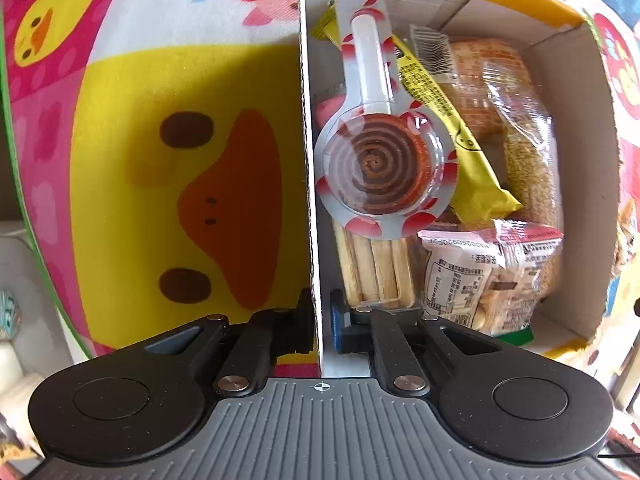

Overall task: Organize objects
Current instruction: 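Grasp the last pair of white snack packets with the right tool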

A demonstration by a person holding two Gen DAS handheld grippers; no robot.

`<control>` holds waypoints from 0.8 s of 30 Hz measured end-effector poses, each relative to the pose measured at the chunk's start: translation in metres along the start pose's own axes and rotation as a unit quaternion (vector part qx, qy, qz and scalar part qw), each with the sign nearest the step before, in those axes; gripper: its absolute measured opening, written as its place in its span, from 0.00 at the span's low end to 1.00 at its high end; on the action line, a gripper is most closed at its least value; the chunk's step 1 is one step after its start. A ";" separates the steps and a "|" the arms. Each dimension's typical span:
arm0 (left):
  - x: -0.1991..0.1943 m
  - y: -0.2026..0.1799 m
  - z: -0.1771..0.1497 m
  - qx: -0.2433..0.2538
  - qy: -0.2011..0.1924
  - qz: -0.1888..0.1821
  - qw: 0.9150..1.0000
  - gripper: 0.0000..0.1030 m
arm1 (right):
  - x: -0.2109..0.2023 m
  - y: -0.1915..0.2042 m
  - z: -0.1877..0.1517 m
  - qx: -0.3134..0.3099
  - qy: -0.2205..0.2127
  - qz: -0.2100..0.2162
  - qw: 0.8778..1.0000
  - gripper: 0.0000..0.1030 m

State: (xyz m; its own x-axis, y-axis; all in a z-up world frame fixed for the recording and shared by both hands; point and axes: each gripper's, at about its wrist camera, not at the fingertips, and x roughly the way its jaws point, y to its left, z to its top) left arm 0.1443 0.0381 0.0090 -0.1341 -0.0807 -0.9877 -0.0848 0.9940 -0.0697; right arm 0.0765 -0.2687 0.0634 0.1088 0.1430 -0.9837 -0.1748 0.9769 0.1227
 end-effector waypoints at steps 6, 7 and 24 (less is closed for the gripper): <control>0.007 -0.002 -0.011 -0.017 -0.006 0.003 1.000 0.08 | 0.038 0.015 0.029 -0.053 0.008 -0.009 0.999 0.69; 0.008 -0.002 -0.014 -0.020 -0.007 0.002 1.000 0.08 | 0.043 0.016 0.033 -0.062 0.010 -0.012 0.998 0.69; -0.011 0.007 -0.036 0.004 -0.025 -0.012 1.000 0.09 | 0.040 0.048 0.028 -0.124 0.017 -0.026 0.992 0.55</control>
State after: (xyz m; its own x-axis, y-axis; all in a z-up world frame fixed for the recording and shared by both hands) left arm 0.1098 0.0434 0.0240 -0.0821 -0.1012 -0.9915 -0.0786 0.9924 -0.0948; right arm 0.1002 -0.2120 0.0337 0.0925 0.0834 -0.9922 -0.4062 0.9130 0.0389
